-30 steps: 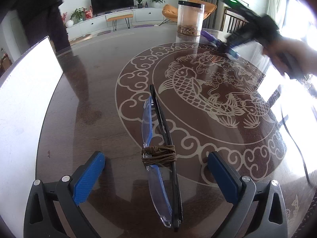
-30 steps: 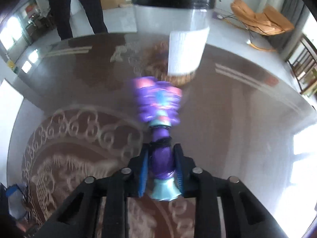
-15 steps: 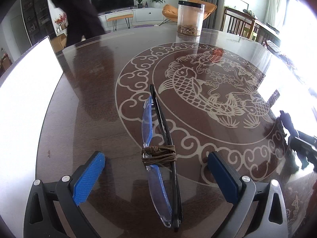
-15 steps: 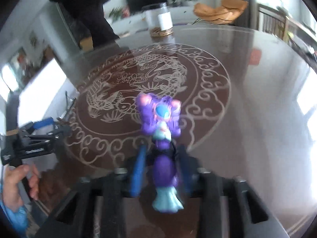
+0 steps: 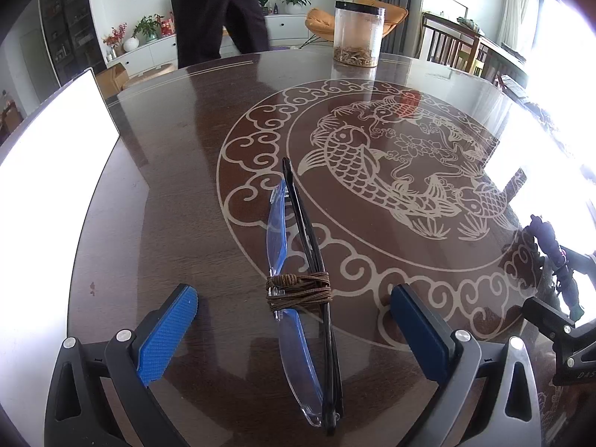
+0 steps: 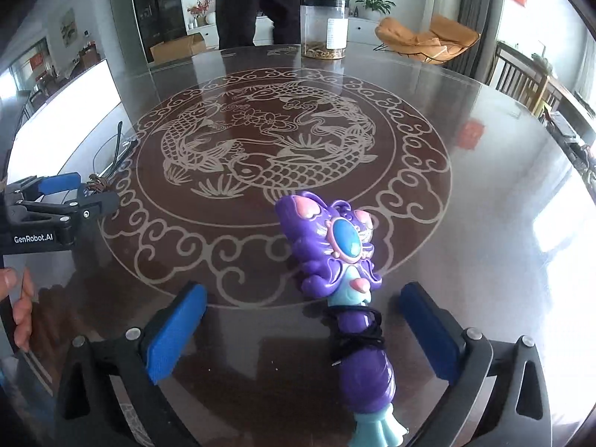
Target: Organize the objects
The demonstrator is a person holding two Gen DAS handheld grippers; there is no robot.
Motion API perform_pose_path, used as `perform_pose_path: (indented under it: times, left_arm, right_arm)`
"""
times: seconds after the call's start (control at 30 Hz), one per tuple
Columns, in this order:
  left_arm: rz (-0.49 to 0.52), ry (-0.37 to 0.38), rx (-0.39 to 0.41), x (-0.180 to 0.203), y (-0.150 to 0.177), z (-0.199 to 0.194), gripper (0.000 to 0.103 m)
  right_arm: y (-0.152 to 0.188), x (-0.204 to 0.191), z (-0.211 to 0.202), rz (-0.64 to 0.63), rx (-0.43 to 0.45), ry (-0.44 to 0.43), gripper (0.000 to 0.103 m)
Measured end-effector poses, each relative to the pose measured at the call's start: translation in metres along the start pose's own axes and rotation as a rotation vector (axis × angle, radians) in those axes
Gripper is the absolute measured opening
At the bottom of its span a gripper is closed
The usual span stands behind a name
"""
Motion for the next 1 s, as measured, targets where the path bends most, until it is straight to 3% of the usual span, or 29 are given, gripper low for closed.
perform_pose_path:
  times: [1.0]
  left_arm:
    - [0.001,-0.002,0.000,-0.0009,-0.0009,0.0002,0.103]
  right_arm:
    - [0.0048,0.0029,-0.0009,0.000,0.001,-0.001,0.103]
Point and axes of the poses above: each gripper's, at about its wrist camera, not at the fingertips, and z roughly the way its jaws point, x to its right, y to its underside, the point moved 3 cm from there along z, roughly the way its jaws point, and after that the axes turned 4 degrees about y, right-handed, at the moved point
